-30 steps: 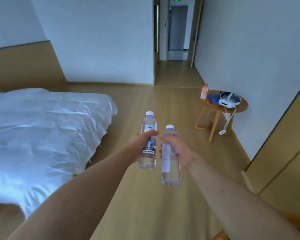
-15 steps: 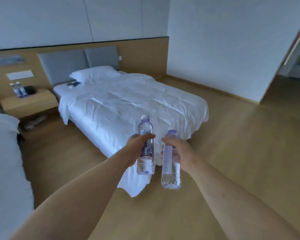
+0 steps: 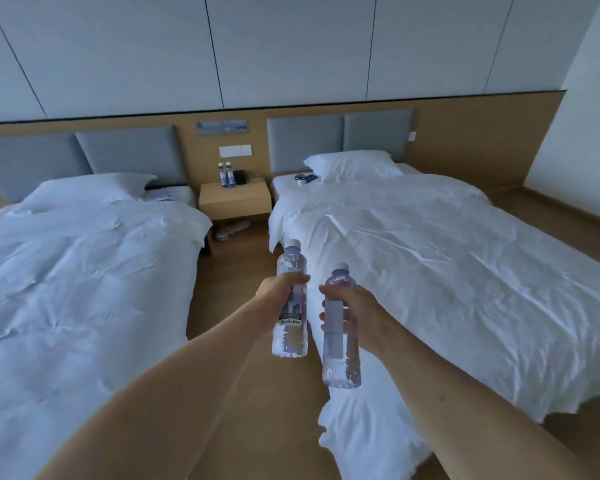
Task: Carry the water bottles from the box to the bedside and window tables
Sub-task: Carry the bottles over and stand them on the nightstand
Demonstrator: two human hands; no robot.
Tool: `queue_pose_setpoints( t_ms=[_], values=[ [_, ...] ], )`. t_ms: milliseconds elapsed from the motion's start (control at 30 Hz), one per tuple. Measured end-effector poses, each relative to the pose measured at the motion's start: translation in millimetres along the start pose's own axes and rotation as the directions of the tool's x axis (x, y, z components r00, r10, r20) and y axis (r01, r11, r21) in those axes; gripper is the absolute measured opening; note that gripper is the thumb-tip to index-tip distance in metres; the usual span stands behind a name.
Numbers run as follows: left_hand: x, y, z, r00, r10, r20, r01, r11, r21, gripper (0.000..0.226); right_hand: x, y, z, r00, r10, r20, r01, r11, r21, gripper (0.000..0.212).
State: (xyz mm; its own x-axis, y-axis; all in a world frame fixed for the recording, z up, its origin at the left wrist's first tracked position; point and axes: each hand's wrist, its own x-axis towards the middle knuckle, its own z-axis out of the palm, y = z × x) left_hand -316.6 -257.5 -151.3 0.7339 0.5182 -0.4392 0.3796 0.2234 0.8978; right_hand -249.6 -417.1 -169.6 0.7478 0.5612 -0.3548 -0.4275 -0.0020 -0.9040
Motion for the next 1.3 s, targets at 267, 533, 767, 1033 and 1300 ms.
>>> queue_pose_setpoints(
  t_ms=[267, 533, 767, 1033, 1300],
  values=[
    [100.4, 36.0, -49.2, 0.985, -0.032, -0.167, 0.021, 0.998, -0.066, 0.060, 140.2, -36.2, 47.8, 0.972, 0.068, 0.224, -0.052, 0.996, -0.079, 0.049],
    [246.0, 78.3, -116.1, 0.976, -0.017, -0.217, 0.009, 0.999, -0.034, 0.069, 296.5, -59.0, 126.3, 0.975, 0.068, 0.213, -0.031, 0.984, -0.176, 0.066],
    [387.1, 162.6, -195.3, 0.978, -0.002, -0.210, 0.004, 1.000, 0.009, 0.061, 441.0, -107.7, 205.7, 0.981, 0.075, 0.177, -0.046, 0.985, -0.167, 0.073],
    [521.0, 221.8, -248.7, 0.977, -0.069, -0.204, 0.063, 0.997, -0.033, 0.060, 584.7, -154.9, 264.0, 0.979, 0.176, 0.100, -0.172, 0.984, -0.041, 0.073],
    [690.1, 278.3, -272.4, 0.962, -0.072, -0.264, 0.065, 0.997, -0.037, 0.061, 769.1, -190.2, 295.4, 0.978, 0.174, 0.117, -0.170, 0.984, -0.047, 0.066]
  ],
)
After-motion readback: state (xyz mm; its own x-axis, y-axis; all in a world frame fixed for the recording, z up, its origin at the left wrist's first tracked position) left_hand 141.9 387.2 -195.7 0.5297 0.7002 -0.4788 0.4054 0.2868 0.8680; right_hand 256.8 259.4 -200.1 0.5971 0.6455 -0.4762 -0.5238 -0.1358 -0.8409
